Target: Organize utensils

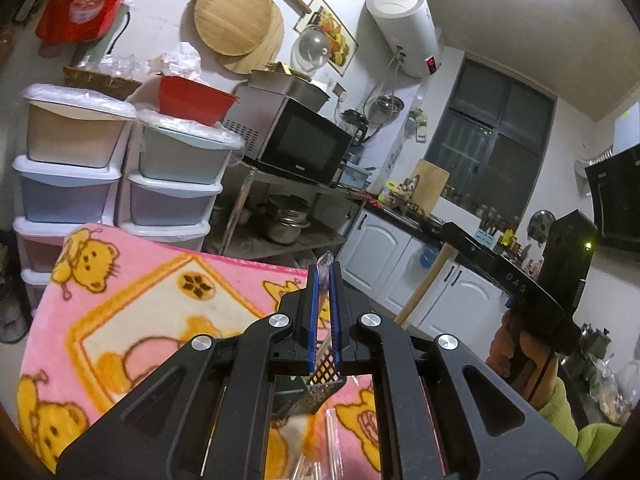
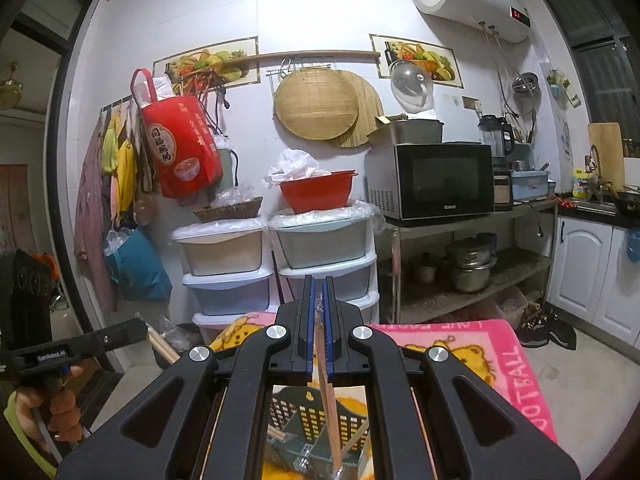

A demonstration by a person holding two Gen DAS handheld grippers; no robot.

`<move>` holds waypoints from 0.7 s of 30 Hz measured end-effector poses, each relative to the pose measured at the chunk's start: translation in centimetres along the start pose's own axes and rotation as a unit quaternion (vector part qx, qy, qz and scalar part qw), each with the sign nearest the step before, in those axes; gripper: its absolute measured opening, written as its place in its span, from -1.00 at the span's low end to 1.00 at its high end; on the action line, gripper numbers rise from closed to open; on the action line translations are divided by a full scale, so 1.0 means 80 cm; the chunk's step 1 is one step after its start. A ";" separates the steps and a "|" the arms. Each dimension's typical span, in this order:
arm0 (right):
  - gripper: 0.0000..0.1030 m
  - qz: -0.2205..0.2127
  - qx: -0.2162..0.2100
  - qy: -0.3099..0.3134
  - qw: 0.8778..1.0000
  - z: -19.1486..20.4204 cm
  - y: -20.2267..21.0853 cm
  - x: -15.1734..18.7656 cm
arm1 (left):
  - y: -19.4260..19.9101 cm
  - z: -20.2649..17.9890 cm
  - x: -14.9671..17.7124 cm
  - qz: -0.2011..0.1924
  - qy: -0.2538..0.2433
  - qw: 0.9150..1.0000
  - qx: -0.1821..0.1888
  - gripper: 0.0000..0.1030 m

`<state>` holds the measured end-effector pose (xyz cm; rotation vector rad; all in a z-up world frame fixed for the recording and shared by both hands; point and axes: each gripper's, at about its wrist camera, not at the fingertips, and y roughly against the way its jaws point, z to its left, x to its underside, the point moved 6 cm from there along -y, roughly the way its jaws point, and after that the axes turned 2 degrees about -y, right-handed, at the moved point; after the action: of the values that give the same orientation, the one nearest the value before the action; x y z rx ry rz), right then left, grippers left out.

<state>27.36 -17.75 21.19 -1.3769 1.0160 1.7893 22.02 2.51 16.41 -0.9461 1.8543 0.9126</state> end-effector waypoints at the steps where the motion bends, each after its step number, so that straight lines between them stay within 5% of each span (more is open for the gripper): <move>1: -0.92 -0.001 0.000 0.001 1.000 0.000 -0.003 -0.002 | -0.002 0.001 -0.001 0.000 0.002 1.000 0.000 -0.95; 21: -0.92 0.009 0.010 0.001 1.000 -0.011 -0.054 0.016 | -0.057 0.004 0.014 0.019 0.005 1.000 -0.004 -0.95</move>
<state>31.14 -16.36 19.06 -1.3607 1.0477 1.7860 25.66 0.46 14.25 -0.9244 1.8848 0.9400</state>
